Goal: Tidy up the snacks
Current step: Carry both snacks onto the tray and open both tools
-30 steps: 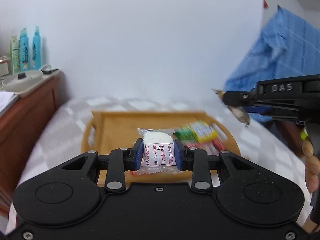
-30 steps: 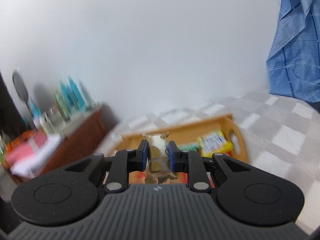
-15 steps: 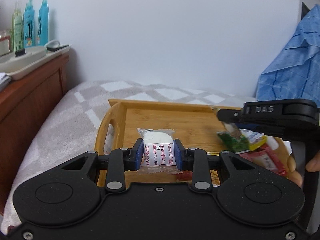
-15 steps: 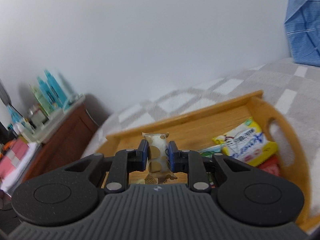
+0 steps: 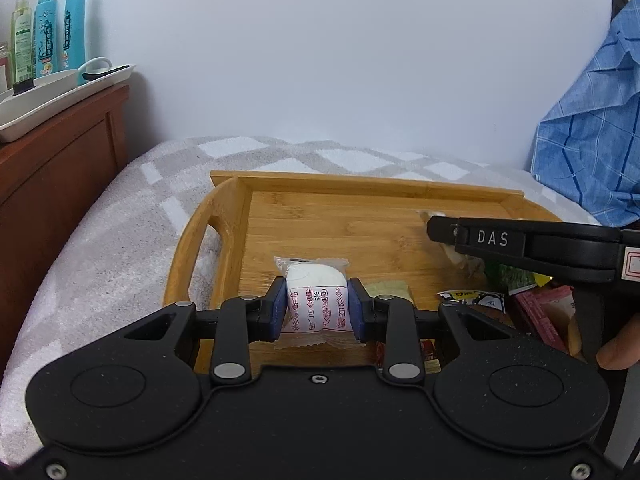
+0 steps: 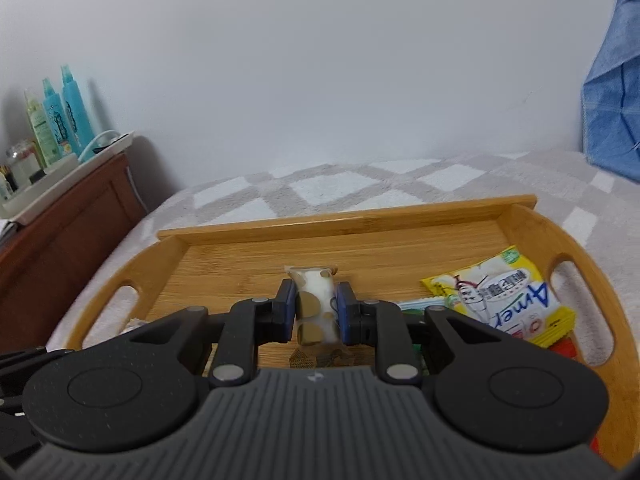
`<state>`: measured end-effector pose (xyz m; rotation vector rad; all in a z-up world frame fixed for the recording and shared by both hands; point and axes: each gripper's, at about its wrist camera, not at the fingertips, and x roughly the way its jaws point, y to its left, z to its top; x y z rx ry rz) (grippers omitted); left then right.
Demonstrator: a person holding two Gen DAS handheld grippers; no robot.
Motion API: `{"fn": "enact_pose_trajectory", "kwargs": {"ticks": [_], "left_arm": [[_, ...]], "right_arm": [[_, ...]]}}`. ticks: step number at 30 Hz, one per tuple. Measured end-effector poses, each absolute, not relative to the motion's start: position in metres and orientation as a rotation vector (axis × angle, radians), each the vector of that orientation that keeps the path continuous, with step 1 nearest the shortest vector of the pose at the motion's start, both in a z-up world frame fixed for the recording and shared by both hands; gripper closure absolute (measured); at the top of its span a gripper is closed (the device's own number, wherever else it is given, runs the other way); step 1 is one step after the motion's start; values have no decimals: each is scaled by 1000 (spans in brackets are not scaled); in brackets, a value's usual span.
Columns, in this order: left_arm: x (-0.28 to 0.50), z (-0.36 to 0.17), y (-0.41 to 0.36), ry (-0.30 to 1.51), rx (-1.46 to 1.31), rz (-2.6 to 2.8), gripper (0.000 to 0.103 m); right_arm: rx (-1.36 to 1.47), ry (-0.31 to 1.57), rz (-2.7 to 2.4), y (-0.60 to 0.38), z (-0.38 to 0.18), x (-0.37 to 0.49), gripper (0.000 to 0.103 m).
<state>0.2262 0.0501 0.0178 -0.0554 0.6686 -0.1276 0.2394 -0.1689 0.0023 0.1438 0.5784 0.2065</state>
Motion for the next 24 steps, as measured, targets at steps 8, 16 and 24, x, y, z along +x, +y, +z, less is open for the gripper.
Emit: {"fn": "enact_pose_trajectory", "kwargs": {"ticks": [8,16,24], "left_arm": [[229,12,46,701,-52,-129,73],[229,12,41,710,-22,-125,72],[220,24,36,691,-12,-136,67]], "right_arm": [[143,582,181,-169,-1,240,78],[152,589,183,-171,-2,241,76],[187,575,198,-176,4,234,69]]}}
